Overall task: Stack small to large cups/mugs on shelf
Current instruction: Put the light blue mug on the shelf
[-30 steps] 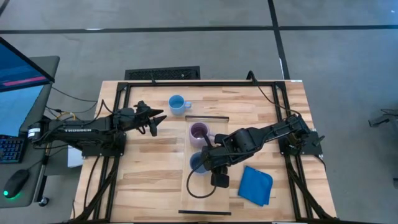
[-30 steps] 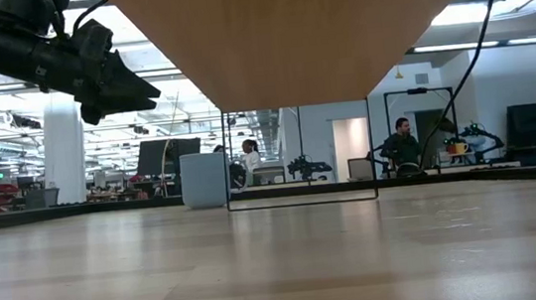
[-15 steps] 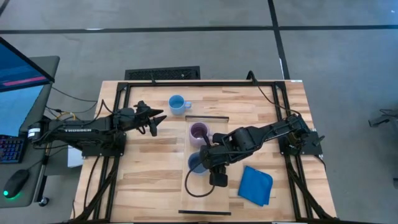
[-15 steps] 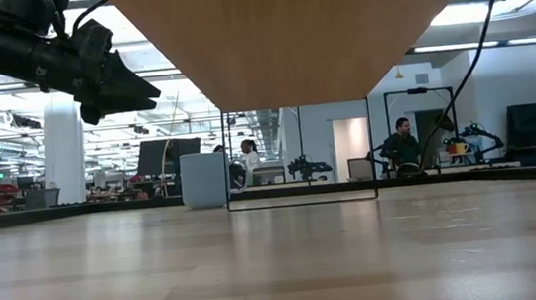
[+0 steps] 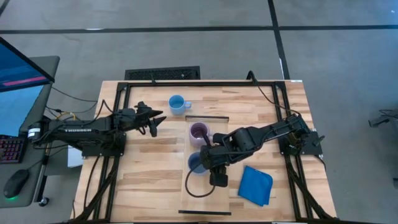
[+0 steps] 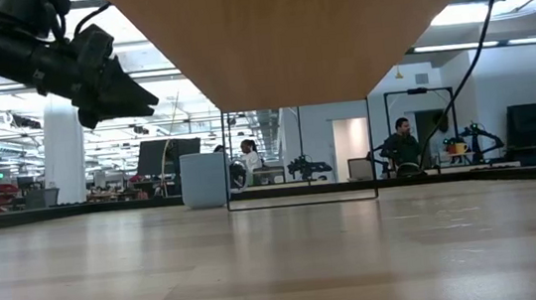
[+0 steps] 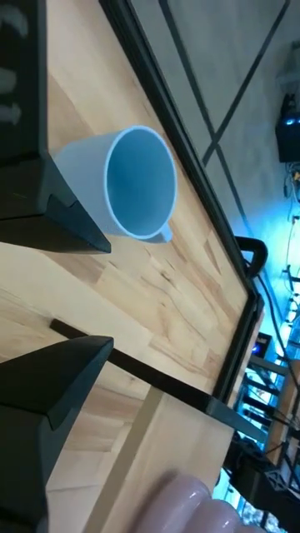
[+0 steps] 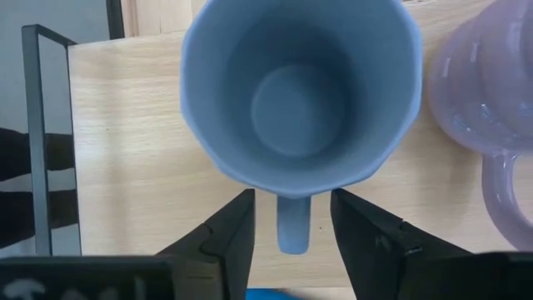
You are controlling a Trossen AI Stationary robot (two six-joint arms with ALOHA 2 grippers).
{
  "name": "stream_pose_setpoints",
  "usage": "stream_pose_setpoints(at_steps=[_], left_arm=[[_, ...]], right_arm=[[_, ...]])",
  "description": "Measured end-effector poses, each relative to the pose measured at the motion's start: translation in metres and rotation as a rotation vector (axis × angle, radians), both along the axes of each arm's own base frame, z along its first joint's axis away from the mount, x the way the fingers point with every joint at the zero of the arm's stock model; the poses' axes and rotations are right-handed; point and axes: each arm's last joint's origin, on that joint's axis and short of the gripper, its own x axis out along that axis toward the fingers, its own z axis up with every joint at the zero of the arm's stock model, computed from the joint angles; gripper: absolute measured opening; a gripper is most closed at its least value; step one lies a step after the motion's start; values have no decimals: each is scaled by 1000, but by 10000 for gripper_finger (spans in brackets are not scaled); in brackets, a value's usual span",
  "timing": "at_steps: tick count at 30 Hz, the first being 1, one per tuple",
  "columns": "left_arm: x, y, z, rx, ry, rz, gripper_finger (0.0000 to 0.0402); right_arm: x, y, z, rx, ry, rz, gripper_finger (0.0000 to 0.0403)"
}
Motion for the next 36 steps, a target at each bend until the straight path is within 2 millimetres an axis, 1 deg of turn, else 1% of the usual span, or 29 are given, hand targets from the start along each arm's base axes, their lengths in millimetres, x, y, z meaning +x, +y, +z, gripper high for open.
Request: stream_pose_setpoints(at_steps=[14,23,30,36], left_arm=[[0,-1,0,-6,-3,-22,162],[0,-1,0,-5,-2,-23,162],[0,-1,0,-5,-2,-24,162],[0,-1,0,-6,3,-24,162]], right_arm=[[-4,-2,0,-13,31,-4,201],[-5,-2,0,-17,43,-4,205],[-11,-5,9,-4,20,-2,205],[-18,-8,25,8,-28,-2,204]])
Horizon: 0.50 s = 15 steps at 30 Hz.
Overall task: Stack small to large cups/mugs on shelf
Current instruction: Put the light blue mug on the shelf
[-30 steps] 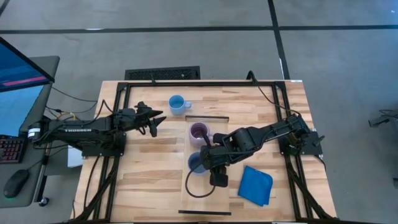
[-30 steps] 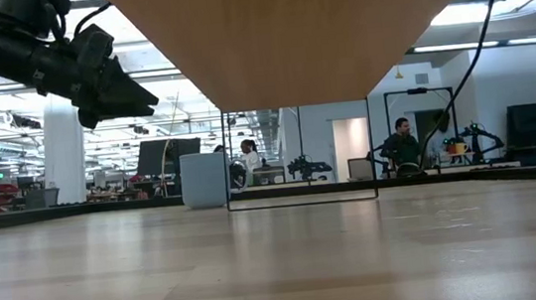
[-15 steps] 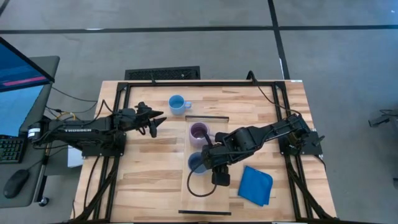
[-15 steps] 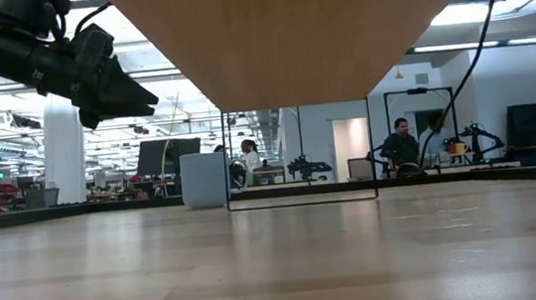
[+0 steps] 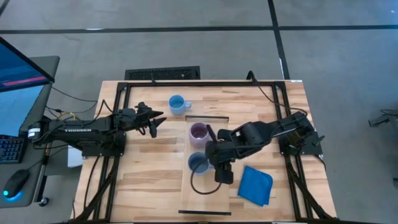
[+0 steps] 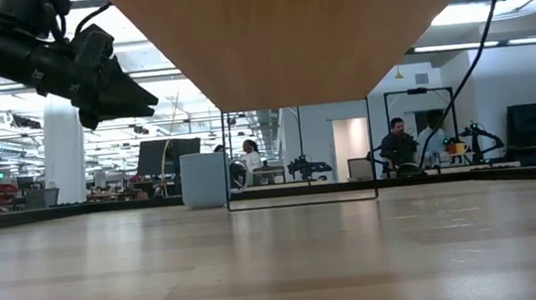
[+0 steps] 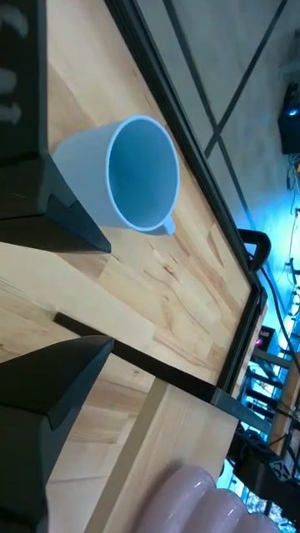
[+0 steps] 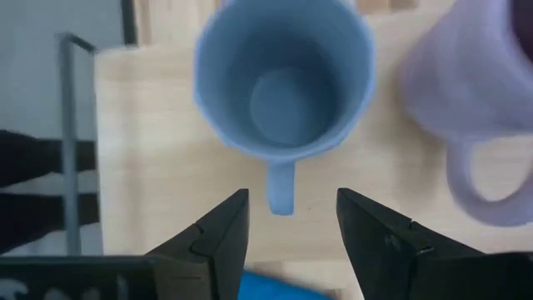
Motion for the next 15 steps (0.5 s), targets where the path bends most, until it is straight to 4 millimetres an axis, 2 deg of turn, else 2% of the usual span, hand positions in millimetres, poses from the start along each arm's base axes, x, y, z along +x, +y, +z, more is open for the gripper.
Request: stream_pose_setpoints(at_steps=[5,15], left_arm=[[0,0,0,-5,-2,2,162],[0,0,0,-11,-5,3,162]], right_arm=[[-14,-9,24,-93,-108,-53,205],[-67,-41,81,-297,-384,-241,193]])
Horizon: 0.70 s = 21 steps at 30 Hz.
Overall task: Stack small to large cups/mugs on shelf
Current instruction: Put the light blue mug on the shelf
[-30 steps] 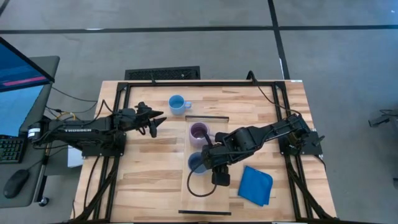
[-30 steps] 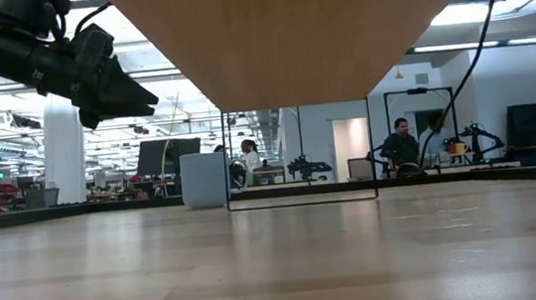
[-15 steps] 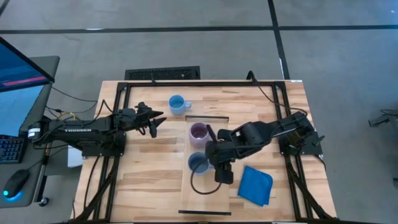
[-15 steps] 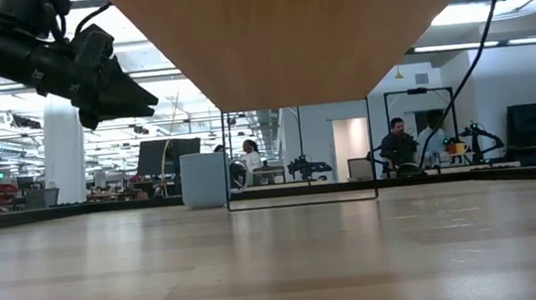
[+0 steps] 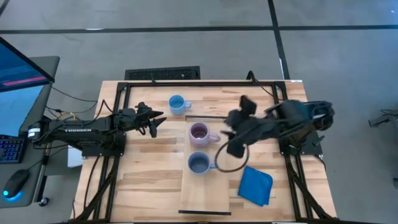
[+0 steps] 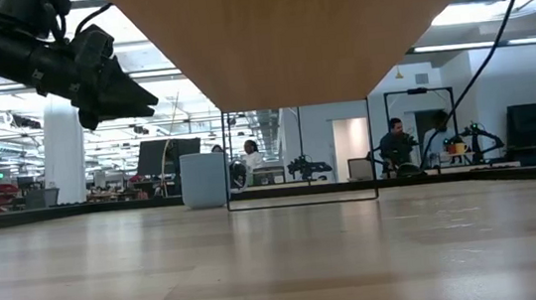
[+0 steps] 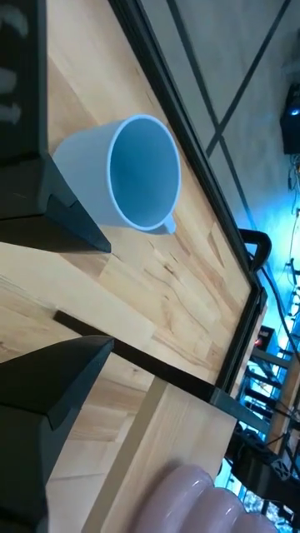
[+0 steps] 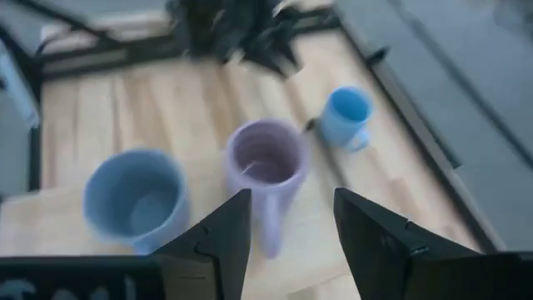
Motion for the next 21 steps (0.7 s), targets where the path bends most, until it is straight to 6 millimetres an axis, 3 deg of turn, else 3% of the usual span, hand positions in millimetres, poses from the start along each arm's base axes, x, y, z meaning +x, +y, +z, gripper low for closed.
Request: stream_pose_setpoints(at_steps=[7,21], left_arm=[[0,0,1,-9,-10,3,162],[2,1,7,7,-81,24,162]], right_arm=[[-27,-17,18,-132,-90,-80,179],[-56,-70,-2,-284,-33,-215,156]])
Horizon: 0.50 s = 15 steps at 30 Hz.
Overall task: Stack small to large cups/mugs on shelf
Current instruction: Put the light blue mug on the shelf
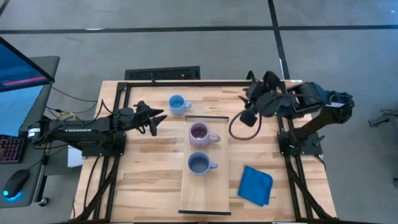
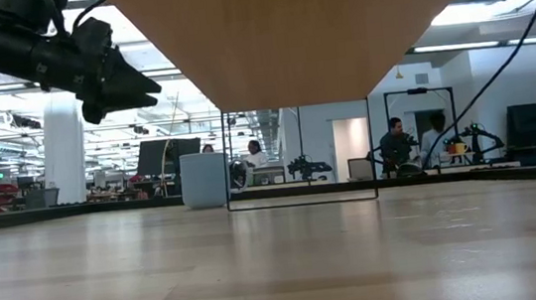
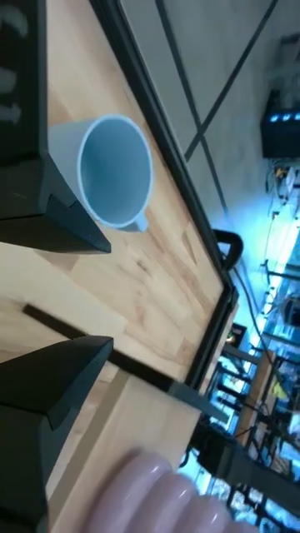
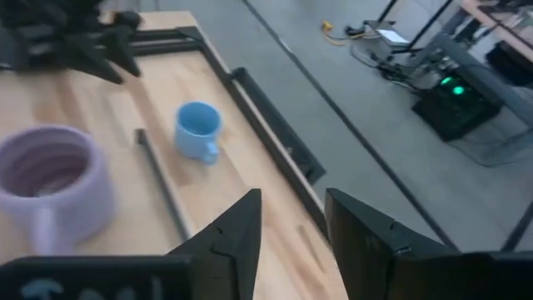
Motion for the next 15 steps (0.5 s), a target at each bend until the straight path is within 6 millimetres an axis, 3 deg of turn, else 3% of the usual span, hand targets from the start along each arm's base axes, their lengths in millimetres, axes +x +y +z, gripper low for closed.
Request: stream_pose_setpoints(at_steps=[5,15], left_arm=[[0,2,2,18,-16,63,162],[-2,4,2,38,-15,161,162]], right_arm=[[-16,-23,-16,-13,-23,-24,148],[-33,-60,-69,42,-145,57,128]])
